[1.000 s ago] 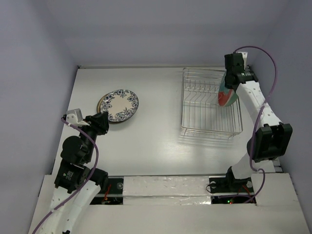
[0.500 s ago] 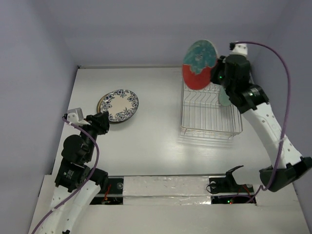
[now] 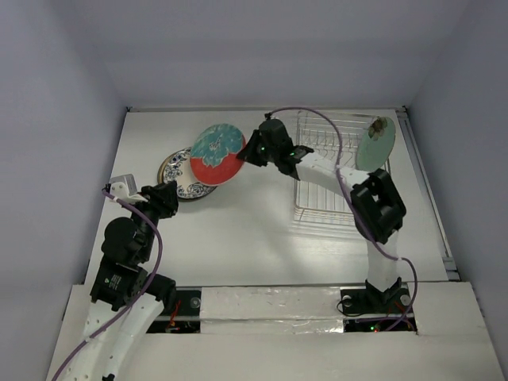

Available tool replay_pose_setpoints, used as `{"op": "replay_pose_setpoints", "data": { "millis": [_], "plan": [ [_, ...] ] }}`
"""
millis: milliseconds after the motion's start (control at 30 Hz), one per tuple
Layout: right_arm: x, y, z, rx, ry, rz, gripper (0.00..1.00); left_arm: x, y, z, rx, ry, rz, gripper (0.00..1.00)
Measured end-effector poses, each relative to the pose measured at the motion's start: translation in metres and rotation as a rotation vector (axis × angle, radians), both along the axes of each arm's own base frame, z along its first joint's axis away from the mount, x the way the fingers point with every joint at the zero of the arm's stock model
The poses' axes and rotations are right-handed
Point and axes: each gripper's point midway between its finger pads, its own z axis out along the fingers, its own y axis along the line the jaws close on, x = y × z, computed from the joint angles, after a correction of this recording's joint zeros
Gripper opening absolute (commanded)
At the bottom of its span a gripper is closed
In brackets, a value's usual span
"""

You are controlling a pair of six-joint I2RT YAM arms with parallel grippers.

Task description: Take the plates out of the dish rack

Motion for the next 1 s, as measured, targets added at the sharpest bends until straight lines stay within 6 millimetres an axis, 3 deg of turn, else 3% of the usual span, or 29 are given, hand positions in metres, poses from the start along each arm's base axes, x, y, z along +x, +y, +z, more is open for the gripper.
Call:
{"op": "replay_pose_setpoints", "data": {
  "millis": [133,267,367,400,500,700,867,967,1000],
  "plan": [
    [-0.01,0.041,-0.04,0.019,0.092,0.05,0.0,0.0,0.0,0.0,0.0,0.0,0.0,0.32],
    [-0.018,0.069,-0.052,0.064,0.13,0.075,0.05,0.0,0.0,0.0,0.0,0.0,0.0,0.32],
    [-0.02,0.083,-0.056,0.093,0.143,0.083,0.21,0.0,0.0,0.0,0.0,-0.001,0.0,0.32],
    [-0.021,0.087,-0.058,0.102,0.149,0.084,0.32,0.0,0.0,0.0,0.0,0.0,0.0,0.32],
    [-0.021,0.095,-0.054,0.142,0.146,0.093,0.46,0.0,0.0,0.0,0.0,-0.001,0.0,0.32],
    [-0.023,0.098,-0.051,0.109,0.107,0.13,0.78,-0.001,0.0,0.001,-0.002,-0.005,0.0,0.32],
    [-0.026,0.081,-0.049,-0.016,0.061,0.139,0.95,-0.003,0.001,0.003,-0.005,-0.014,0.0,0.32],
    [-0.029,0.058,-0.036,-0.127,0.011,0.115,0.95,-0.004,0.001,0.004,-0.007,-0.02,0.0,0.32],
    [-0.03,0.049,-0.029,-0.153,-0.007,0.096,0.89,-0.004,0.001,0.005,-0.008,-0.022,0.0,0.32]
  ]
}}
